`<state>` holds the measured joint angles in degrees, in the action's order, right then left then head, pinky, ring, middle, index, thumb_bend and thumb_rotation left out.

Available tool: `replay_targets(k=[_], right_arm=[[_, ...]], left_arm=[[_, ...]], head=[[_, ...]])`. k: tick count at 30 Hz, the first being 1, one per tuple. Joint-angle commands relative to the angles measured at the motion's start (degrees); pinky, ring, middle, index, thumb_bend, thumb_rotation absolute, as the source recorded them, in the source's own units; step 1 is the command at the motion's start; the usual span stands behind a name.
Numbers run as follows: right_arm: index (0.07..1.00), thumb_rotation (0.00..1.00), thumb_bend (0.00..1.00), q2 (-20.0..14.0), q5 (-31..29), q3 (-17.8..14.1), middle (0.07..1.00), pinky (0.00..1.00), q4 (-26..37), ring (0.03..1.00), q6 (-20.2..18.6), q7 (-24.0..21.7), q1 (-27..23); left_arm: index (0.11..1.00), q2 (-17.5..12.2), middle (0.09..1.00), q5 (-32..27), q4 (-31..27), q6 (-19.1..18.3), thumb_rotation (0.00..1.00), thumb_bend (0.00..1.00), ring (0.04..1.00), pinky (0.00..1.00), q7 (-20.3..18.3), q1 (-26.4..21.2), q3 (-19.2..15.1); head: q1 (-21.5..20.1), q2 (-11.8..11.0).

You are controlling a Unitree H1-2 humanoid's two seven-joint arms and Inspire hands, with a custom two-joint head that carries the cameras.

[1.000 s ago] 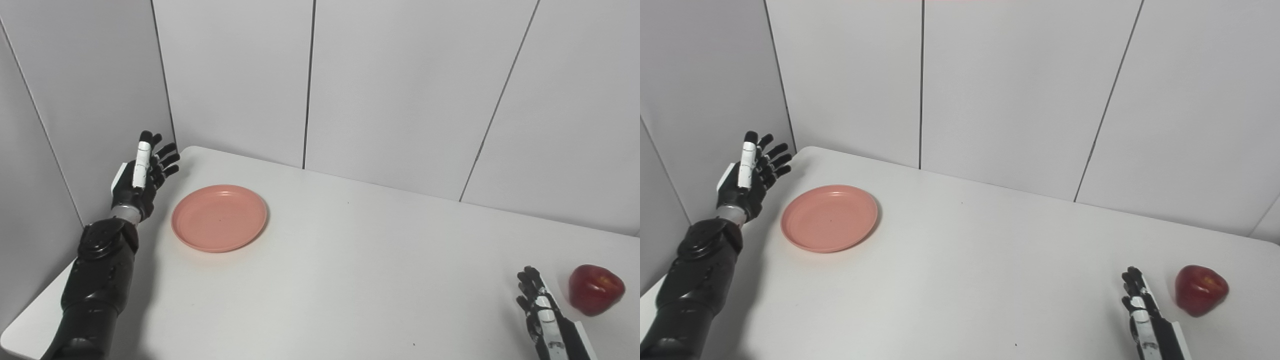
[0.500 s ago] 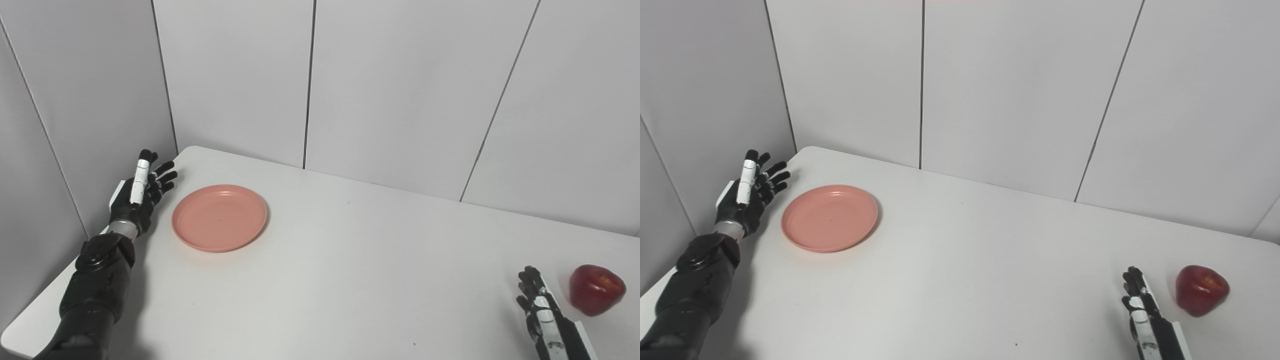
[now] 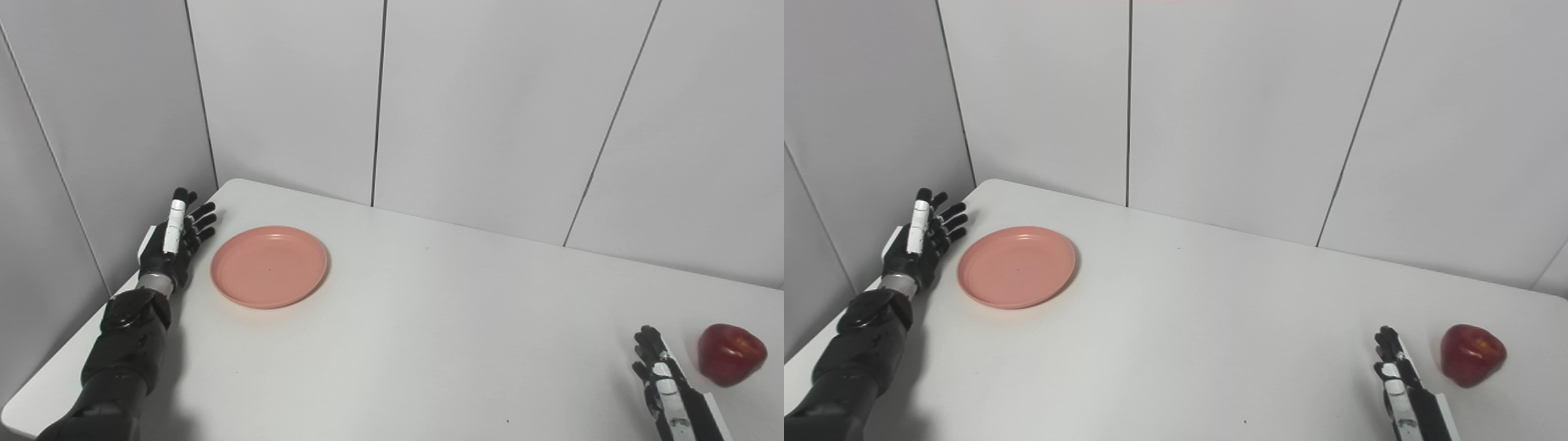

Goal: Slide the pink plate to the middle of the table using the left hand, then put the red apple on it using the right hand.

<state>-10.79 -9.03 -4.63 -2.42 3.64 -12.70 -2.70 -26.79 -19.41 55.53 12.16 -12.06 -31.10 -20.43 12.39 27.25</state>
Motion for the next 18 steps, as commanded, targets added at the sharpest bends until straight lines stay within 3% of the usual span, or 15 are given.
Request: replay_targets(k=[1, 18], right_arm=[[0.956, 0.88, 0.7, 1.01, -1.2, 0.62, 0.96, 1.0, -1.58, 1.0, 1.15, -0.54, 1.51], [0.954, 0.86, 0.7, 0.99, -0.92, 1.0, 0.957, 1.0, -1.74, 1.0, 1.52, -0.53, 1.35]], left_arm=[[0.929, -1.34, 0.863, 0.61, -0.96, 1.31, 0.9, 0.9, 0.886, 0.9, 0.72, -2.83, 0.19], [0.926, -1.59, 0.877, -0.37, 2.98, 2.67, 0.86, 0.9, 0.879, 0.91, -1.93, -3.94, 0.97]], head=[[-0.06, 0.0], [-0.47, 0.28]])
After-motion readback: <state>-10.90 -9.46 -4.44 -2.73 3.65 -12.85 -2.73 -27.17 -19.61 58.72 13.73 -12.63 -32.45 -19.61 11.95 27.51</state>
